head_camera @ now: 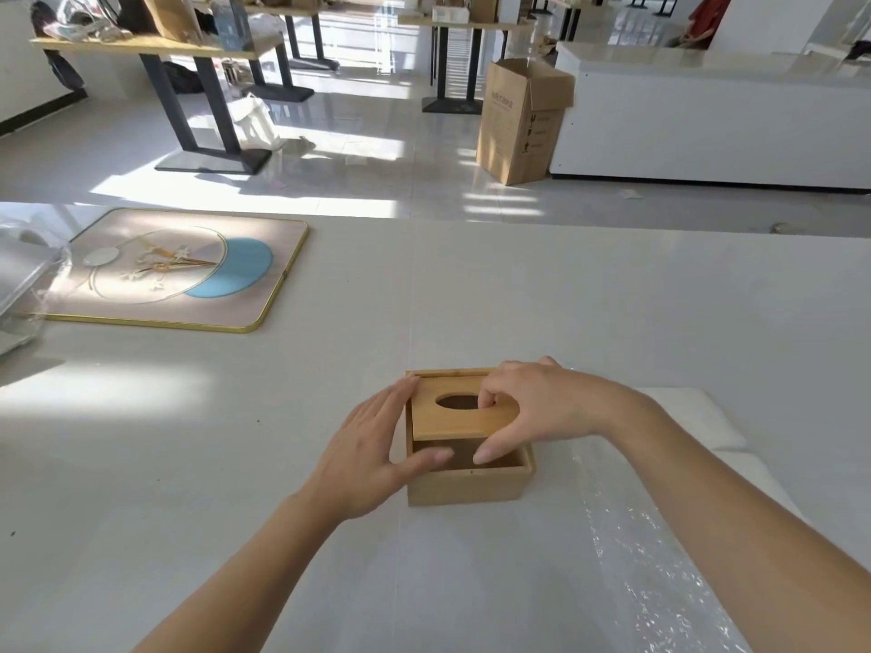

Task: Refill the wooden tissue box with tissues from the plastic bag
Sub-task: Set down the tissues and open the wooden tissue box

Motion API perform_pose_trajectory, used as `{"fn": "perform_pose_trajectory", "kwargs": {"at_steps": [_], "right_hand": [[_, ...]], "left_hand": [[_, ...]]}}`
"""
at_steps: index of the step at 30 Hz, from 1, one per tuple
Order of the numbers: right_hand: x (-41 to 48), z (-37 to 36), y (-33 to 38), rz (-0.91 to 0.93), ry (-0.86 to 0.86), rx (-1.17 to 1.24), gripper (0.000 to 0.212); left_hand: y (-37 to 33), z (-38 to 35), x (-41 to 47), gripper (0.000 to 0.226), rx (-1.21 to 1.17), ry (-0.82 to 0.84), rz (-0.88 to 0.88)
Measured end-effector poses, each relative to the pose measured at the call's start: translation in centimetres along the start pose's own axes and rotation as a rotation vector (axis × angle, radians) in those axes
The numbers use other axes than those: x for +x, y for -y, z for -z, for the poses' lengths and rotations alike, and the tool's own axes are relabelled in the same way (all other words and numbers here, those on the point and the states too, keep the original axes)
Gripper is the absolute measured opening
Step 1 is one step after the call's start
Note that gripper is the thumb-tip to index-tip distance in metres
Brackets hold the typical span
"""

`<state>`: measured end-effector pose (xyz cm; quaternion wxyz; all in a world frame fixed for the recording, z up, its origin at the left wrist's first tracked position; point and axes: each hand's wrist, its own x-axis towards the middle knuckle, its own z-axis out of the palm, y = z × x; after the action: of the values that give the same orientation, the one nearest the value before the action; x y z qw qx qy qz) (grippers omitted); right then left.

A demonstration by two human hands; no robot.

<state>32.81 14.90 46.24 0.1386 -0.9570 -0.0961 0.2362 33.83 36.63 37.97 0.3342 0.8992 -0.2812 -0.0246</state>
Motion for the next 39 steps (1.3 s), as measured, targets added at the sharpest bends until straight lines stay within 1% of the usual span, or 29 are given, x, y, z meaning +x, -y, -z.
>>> {"fn": "perform_pose_trajectory", "kwargs": {"at_steps": [2, 3, 5, 6, 9, 11, 14, 16, 17, 22, 25, 26, 27, 29, 32, 34, 37, 39], "right_hand": [[0.3, 1.2, -0.5, 0.017, 0.073, 0.043, 0.054], [0.3, 1.6, -0.9, 0.03, 0.117, 0.103, 0.062], [0.0, 1.9, -2.0, 0.07, 0.173, 0.257, 0.077], [-0.2, 1.9, -2.6, 0.093, 0.181, 0.33, 0.079], [-0.6, 1.0, -4.8, 0.123, 0.152, 0.499, 0.074], [-0.5, 0.1, -5.9, 0.115, 0.083, 0.535, 0.067], [0.5, -1.6, -6.4, 0.135, -0.147, 0.554, 0.046], [1.3, -2.4, -6.3, 0.14, -0.288, 0.602, 0.04], [1.6, -2.7, -6.4, 0.139, -0.33, 0.634, 0.039], [2.1, -3.6, -6.8, 0.12, -0.383, 0.783, 0.036], [2.5, -3.9, -6.8, 0.106, -0.435, 0.846, 0.023], [2.6, -4.0, -6.7, 0.094, -0.451, 0.893, 0.016], [2.8, -4.0, -6.6, 0.083, -0.468, 0.935, 0.012], [3.2, -4.2, -6.4, 0.077, -0.528, 0.948, 0.014], [3.7, -4.6, -6.1, 0.06, -0.63, 0.965, 0.026], [3.9, -4.7, -6.1, 0.042, -0.666, 0.998, 0.025], [4.3, -4.7, -5.8, 0.026, -0.685, 0.983, 0.022], [4.5, -4.8, -5.6, 0.007, -0.685, 0.939, 0.021]], "left_hand": [[-0.1, 0.4, 0.7, 0.058, -0.005, -0.068, 0.002], [-0.1, 0.6, 1.1, 0.047, 0.015, -0.098, -0.009], [0.0, 0.8, 1.7, 0.034, 0.029, -0.117, -0.009], [0.2, 0.8, 1.9, 0.03, 0.022, -0.106, -0.008], [0.8, 0.6, 2.2, 0.03, -0.035, -0.066, 0.006], [1.1, 0.5, 2.5, 0.03, -0.082, -0.047, 0.02], [1.3, 0.6, 3.0, 0.023, -0.169, 0.02, 0.068], [1.3, 0.6, 3.2, 0.019, -0.243, 0.045, 0.085], [1.3, 0.6, 3.3, 0.018, -0.274, 0.047, 0.087], [1.5, 0.4, 3.6, 0.018, -0.256, -0.027, 0.108], [1.3, 0.1, 3.8, 0.027, -0.344, -0.108, 0.153], [1.2, 0.0, 4.0, 0.025, -0.381, -0.127, 0.182], [1.2, 0.0, 4.2, 0.017, -0.414, -0.143, 0.21], [1.1, 0.0, 4.5, 0.004, -0.447, -0.171, 0.228], [0.9, -0.1, 4.7, 0.004, -0.405, -0.211, 0.196], [0.8, -0.3, 4.7, 0.006, -0.379, -0.235, 0.185], [0.9, -0.5, 4.9, 0.006, -0.39, -0.261, 0.213], [0.9, -0.3, 5.1, 0.015, -0.397, -0.259, 0.222]]}}
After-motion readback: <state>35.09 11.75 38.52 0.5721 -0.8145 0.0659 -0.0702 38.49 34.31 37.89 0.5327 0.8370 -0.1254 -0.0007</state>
